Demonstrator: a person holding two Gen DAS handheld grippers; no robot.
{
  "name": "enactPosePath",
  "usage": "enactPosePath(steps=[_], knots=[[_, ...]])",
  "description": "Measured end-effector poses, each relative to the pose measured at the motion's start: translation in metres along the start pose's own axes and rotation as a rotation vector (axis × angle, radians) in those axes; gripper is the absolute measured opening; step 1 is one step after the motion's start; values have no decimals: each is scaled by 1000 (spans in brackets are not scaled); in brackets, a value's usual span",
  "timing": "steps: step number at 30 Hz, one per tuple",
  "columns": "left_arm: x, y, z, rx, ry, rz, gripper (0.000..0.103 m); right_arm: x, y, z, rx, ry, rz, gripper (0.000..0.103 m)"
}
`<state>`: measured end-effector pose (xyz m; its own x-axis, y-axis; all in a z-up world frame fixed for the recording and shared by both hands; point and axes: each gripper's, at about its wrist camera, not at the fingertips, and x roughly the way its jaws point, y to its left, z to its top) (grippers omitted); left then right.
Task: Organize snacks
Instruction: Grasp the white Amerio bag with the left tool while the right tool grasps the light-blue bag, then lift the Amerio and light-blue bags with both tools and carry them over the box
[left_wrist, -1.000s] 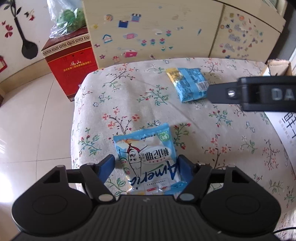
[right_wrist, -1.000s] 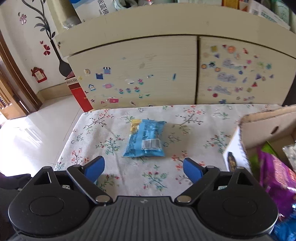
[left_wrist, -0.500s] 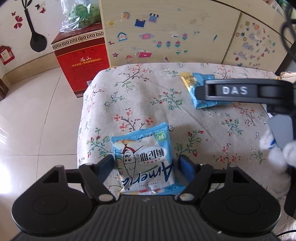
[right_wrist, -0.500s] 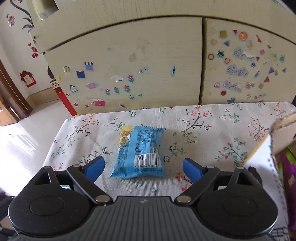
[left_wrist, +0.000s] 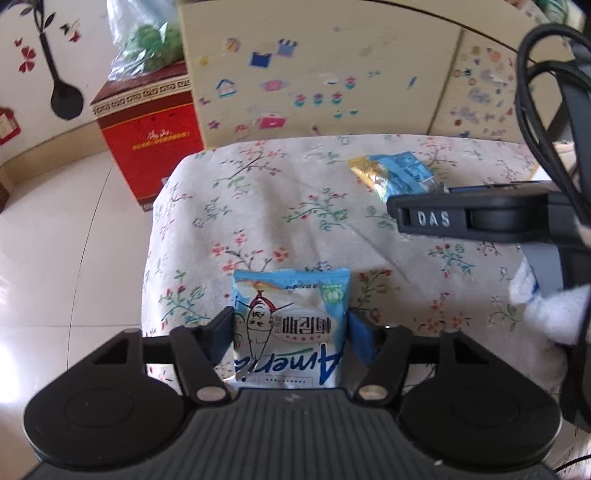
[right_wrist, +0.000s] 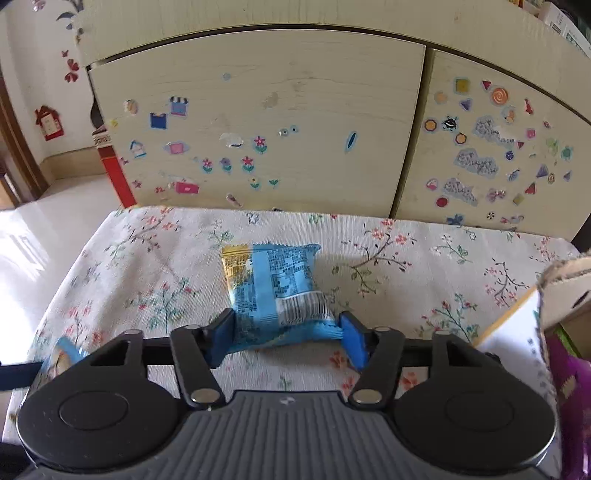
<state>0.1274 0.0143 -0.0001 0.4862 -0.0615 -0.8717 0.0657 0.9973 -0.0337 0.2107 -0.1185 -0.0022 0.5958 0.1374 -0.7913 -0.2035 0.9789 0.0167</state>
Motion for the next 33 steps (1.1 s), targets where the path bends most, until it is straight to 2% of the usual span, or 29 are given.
enactPosePath(steps=[2, 5, 16, 20, 27, 33], knots=[[-1, -1, 0, 5, -3, -3, 59, -9, -3, -5, 1, 16, 22, 58], [-1, -1, -1, 9, -8, -5, 58, -23, -6, -13, 8, 49, 27, 57], [-7, -9, -9, 62, -23, -12, 58, -67, -6, -54, -4, 121, 10, 56], [-9, -12, -10, 73, -24, -17, 58, -82, -9, -67, 47, 148, 10, 56], [-13, -13, -15, 83, -20, -51, 58, -109, -16, -88, 162, 150, 40, 56], [-22, -7, -14, 57, -33, -83, 58, -118, -16, -91, 182, 123, 64, 56]])
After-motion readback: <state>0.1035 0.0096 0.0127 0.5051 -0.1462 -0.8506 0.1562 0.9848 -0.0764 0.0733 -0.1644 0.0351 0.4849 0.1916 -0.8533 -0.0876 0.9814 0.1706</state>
